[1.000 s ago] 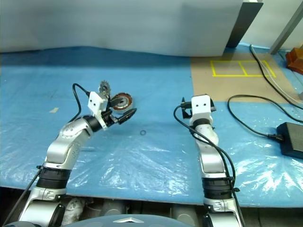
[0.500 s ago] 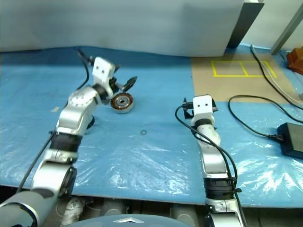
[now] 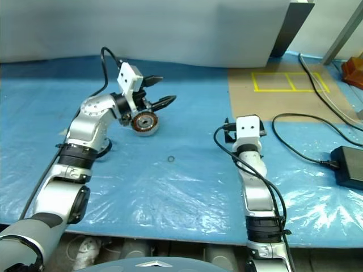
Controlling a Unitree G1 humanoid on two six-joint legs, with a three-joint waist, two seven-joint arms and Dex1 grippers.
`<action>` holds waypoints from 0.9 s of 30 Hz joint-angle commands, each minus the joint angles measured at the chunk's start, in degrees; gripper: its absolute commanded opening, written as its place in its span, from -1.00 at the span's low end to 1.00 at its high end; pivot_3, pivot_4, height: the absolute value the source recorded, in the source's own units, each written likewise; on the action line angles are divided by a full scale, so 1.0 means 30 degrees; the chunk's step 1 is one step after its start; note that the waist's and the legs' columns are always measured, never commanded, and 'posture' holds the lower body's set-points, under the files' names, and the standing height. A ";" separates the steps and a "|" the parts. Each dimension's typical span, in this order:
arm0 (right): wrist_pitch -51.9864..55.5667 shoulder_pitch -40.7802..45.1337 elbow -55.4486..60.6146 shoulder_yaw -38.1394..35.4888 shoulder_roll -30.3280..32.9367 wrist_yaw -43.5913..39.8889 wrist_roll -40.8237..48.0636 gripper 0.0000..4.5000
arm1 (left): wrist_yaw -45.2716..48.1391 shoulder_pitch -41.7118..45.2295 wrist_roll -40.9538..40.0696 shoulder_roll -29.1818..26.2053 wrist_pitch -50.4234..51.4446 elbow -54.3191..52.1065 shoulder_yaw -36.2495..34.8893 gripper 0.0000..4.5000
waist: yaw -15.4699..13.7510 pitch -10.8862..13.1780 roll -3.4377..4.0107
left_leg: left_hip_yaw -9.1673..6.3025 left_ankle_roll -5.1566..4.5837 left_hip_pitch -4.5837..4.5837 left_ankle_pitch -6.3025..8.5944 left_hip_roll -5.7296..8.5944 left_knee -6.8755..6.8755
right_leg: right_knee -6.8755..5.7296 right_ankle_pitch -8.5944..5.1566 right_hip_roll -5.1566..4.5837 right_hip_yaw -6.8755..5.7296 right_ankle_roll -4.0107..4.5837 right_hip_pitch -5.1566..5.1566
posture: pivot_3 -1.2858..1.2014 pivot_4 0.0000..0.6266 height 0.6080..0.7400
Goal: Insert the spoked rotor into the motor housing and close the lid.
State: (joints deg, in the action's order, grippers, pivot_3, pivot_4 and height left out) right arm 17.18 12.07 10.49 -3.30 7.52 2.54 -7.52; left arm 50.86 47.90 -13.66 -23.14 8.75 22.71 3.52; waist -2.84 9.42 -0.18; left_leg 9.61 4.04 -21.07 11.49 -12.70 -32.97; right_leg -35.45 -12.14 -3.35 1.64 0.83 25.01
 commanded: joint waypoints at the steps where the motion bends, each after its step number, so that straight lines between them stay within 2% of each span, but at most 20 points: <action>1: -0.0341 -0.0064 0.0282 -0.0331 0.0158 0.0168 -0.0026 0.99 | 0.0552 0.0604 0.0660 -0.0733 -0.0828 0.0109 0.0061 1.00 | -0.0013 0.0000 0.0000 | 0.0000 0.0000 0.0003 0.0000 0.0001 -0.0002 | 0.0000 0.0000 -0.0002 0.0002 0.0000 -0.0003 | 0.03 -0.52 1.00; 5: -0.0361 -0.0111 0.0331 -0.0119 -0.0113 0.0201 -0.0024 0.99 | 0.1415 -0.0147 0.0464 -0.1145 -0.0826 -0.0413 -0.0015 1.00 | -0.0092 0.0000 0.0000 | 0.0000 0.0000 0.0000 0.0000 0.0004 -0.0006 | 0.0003 0.0000 -0.0005 0.0000 0.0000 -0.0005 | 0.03 -0.52 1.00; 11: -0.0316 -0.0143 0.0342 0.0196 -0.0205 -0.0157 0.0034 0.99 | 0.0408 -0.1367 0.2577 -0.1457 -0.1408 -0.0437 0.0958 1.00 | -0.0036 0.0003 -0.0002 | -0.0001 0.0001 -0.0009 0.0000 -0.0005 0.0032 | 0.0011 -0.0001 0.0004 -0.0007 0.0001 0.0009 | 0.03 -0.52 1.00; 14: -0.0377 0.0093 -0.0025 0.0149 -0.0093 -0.0220 0.0017 0.99 | -0.0265 -0.0376 0.5648 -0.2304 -0.2702 0.1276 0.2719 1.00 | -0.0038 0.0003 -0.0002 | -0.0006 0.0000 -0.0001 0.0000 -0.0003 0.0026 | 0.0009 0.0000 -0.0001 -0.0011 0.0000 0.0005 | 0.03 -0.52 1.00; 17: -0.0404 0.0226 -0.0241 0.0133 -0.0056 -0.0242 0.0028 0.99 | 0.0376 0.0898 0.5844 -0.2139 -0.2469 0.2420 0.3049 1.00 | -0.0092 0.0003 -0.0002 | -0.0007 0.0001 -0.0004 0.0000 0.0001 0.0008 | 0.0008 0.0000 -0.0005 -0.0007 -0.0002 0.0004 | 0.03 -0.52 1.00; 23: -0.0537 0.0317 -0.0489 0.0310 -0.0117 -0.0160 -0.0111 0.99 | 0.2126 0.2760 0.7748 -0.2343 -0.4445 0.5288 0.4817 1.00 | -0.0239 0.0004 -0.0002 | -0.0006 0.0002 0.0001 -0.0001 0.0005 0.0015 | 0.0010 0.0000 -0.0004 0.0002 0.0000 0.0002 | 0.03 -0.52 1.00; 27: -0.0589 0.0056 -0.0360 0.0209 -0.0234 0.0115 -0.0188 0.99 | 0.3555 0.3879 0.8190 -0.2537 -0.5511 0.6962 0.5167 1.00 | -0.0309 0.0004 -0.0004 | -0.0008 0.0002 0.0001 -0.0001 0.0000 0.0043 | 0.0011 0.0000 0.0004 -0.0006 0.0001 0.0005 | 0.03 -0.52 1.00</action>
State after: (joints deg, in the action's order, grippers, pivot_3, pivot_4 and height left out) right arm 16.85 12.38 7.69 -2.57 6.97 2.38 -7.81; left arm 59.69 56.67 10.37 -29.40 -5.74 42.73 18.90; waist -3.77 9.43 -0.19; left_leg 9.57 4.05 -21.07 11.49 -12.69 -32.84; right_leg -35.40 -12.14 -3.34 1.62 0.84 25.03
